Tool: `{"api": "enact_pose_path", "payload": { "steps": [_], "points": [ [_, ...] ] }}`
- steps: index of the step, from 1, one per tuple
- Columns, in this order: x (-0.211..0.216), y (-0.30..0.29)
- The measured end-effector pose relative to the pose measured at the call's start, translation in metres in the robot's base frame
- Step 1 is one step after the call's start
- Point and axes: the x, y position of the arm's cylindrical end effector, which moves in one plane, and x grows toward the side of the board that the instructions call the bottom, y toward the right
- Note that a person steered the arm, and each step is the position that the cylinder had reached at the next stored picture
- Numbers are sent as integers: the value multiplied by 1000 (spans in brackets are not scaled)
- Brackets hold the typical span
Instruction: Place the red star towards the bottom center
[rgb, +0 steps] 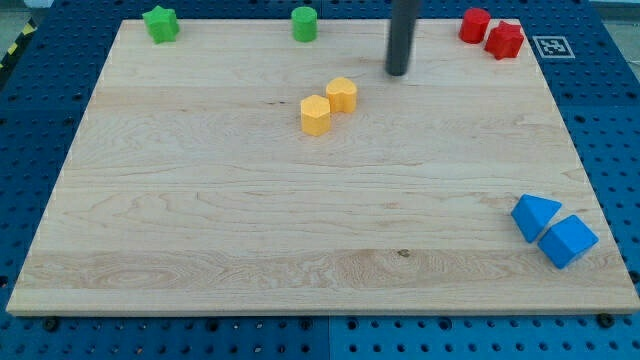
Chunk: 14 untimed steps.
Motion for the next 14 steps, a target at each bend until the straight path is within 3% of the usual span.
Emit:
{"api": "enact_pose_path", "payload": {
  "steps": [2,4,6,9,11,14],
  "points": [
    [32,158],
    [-14,206],
    [-86,180],
    [-74,123],
    [-28,114],
    [-21,82]
  ]
}}
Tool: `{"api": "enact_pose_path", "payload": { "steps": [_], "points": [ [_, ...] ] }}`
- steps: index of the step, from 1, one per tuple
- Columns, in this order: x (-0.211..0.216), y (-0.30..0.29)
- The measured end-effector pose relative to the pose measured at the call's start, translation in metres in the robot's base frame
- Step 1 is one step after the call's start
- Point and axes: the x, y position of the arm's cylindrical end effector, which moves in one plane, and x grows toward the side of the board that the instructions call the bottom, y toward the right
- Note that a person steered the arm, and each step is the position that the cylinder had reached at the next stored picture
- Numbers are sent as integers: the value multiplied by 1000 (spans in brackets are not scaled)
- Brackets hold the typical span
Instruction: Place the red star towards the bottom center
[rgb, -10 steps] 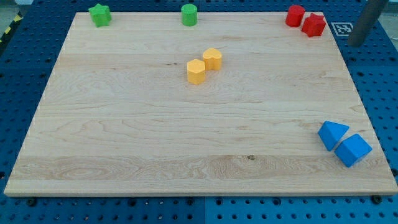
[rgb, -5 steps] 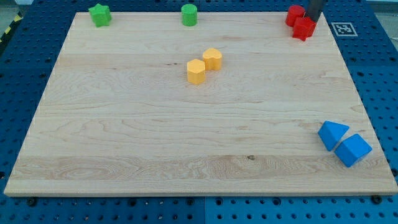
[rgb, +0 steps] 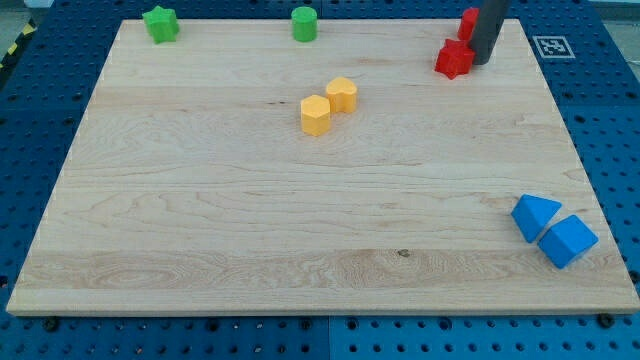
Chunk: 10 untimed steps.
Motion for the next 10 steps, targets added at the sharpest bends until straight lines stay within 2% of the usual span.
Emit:
{"api": "enact_pose_path", "payload": {
  "steps": [3,5,8,10],
  "points": [
    [-14,-23],
    [-13,-94],
    [82,-90],
    [85,-44]
  ]
}}
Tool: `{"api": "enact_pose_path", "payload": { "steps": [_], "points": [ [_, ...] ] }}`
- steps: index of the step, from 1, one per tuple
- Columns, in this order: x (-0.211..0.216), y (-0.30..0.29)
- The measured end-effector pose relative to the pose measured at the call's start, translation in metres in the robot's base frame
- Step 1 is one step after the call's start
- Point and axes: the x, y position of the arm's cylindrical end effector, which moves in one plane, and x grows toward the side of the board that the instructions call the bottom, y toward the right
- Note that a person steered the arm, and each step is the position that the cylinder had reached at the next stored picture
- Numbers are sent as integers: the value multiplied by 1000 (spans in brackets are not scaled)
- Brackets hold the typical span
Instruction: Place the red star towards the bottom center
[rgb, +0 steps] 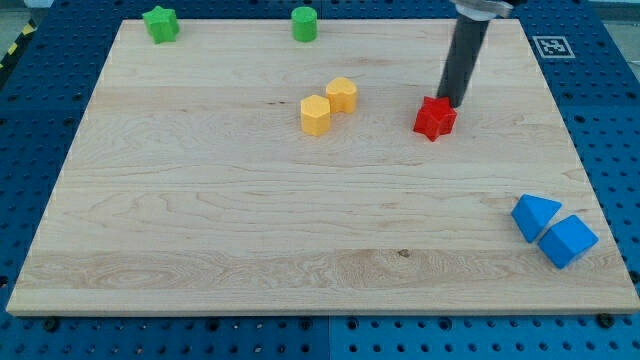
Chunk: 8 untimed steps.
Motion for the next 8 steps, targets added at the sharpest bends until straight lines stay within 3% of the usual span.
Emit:
{"api": "enact_pose_path", "payload": {
  "steps": [1,4,8],
  "points": [
    [15,-4],
    [43,-97],
    [166,-101]
  ]
}}
